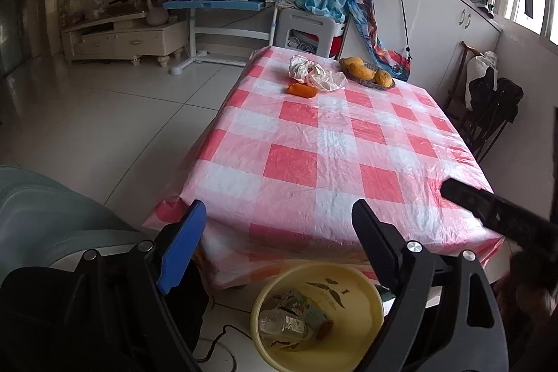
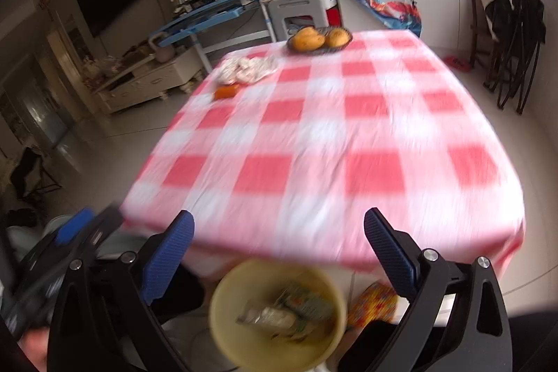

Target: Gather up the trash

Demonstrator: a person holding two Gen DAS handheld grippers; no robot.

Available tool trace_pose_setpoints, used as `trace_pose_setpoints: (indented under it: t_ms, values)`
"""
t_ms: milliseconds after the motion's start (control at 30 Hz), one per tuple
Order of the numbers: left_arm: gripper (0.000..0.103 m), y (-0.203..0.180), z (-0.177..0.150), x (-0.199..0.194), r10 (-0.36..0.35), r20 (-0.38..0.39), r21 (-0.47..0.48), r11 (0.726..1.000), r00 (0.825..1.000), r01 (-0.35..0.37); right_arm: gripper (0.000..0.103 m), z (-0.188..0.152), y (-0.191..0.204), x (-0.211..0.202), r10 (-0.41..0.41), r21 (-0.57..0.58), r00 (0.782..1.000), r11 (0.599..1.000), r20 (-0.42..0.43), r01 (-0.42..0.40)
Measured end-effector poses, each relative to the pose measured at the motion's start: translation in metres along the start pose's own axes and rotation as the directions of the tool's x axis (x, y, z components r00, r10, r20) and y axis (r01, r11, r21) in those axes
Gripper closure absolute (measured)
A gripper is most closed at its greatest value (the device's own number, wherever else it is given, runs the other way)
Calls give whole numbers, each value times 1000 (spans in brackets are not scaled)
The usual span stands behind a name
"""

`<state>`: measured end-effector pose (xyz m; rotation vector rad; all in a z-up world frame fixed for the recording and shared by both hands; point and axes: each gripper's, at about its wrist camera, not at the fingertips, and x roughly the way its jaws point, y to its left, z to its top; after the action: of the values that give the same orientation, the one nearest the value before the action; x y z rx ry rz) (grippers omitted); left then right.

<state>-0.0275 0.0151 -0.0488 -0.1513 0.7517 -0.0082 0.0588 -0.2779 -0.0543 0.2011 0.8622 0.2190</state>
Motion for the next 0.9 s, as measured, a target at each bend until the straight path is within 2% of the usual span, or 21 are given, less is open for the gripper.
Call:
trace_pose_setpoints:
  t_ms: [200, 433, 533, 600, 767, 900]
  values:
    - [20, 2, 3, 13, -11, -42, -28, 1000, 999, 10, 9, 67, -28, 80, -116, 3, 987, 993, -109, 117]
    - [18, -3, 8, 31, -18, -87, -26, 1000, 996, 16, 9, 95, -31, 144, -181, -39, 966, 984, -184, 176]
    - [18, -7, 6, 39, -20, -119, -7, 1000, 993, 19, 7, 98, -25, 155, -226, -100, 962, 972, -150, 213]
    - [18, -9, 5, 43, -21, -133, 1, 1000, 991, 22, 7, 100, -24, 157, -218, -113, 967, 972, -131, 204]
    - [18, -13, 2, 58, -28, -192, 12, 999, 981, 31, 7, 100, -25, 156, -229, -97, 967, 971, -116, 218]
    - [17, -16, 1, 61, -30, -203, 21, 999, 979, 35, 7, 99, -26, 156, -226, -93, 967, 972, -117, 216]
